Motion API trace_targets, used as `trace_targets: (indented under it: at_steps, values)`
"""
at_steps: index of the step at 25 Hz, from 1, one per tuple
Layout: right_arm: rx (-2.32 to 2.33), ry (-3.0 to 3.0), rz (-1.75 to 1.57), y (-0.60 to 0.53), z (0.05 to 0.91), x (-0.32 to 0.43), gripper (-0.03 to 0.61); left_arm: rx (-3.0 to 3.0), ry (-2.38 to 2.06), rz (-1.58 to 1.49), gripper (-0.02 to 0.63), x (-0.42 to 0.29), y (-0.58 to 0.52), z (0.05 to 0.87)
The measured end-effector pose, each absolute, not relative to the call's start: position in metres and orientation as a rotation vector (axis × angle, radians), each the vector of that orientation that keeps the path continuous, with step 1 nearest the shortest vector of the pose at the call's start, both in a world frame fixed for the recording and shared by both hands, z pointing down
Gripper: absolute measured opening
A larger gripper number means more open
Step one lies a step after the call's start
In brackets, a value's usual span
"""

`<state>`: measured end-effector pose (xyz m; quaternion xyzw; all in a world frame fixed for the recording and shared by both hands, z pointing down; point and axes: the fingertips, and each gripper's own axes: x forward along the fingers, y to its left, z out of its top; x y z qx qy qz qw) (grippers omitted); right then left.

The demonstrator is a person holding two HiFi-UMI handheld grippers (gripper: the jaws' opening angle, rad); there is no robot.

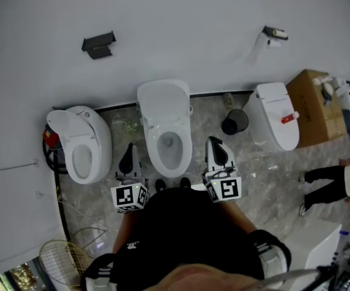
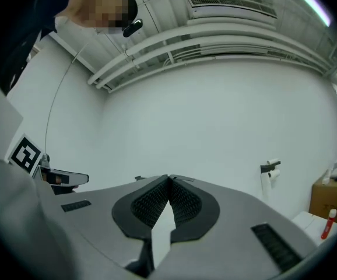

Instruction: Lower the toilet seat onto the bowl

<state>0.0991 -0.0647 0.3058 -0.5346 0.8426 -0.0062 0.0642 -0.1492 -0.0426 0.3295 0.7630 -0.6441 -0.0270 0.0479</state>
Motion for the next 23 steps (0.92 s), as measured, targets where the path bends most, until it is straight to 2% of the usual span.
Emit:
trace_targets:
  at_steps: [23]
  values:
    - [-1.601,2.511,0.103,-0.055,0.298,0.100,0.015,2.405,-1.967,-0.044,0.008,-0.138,-0.033,0.322]
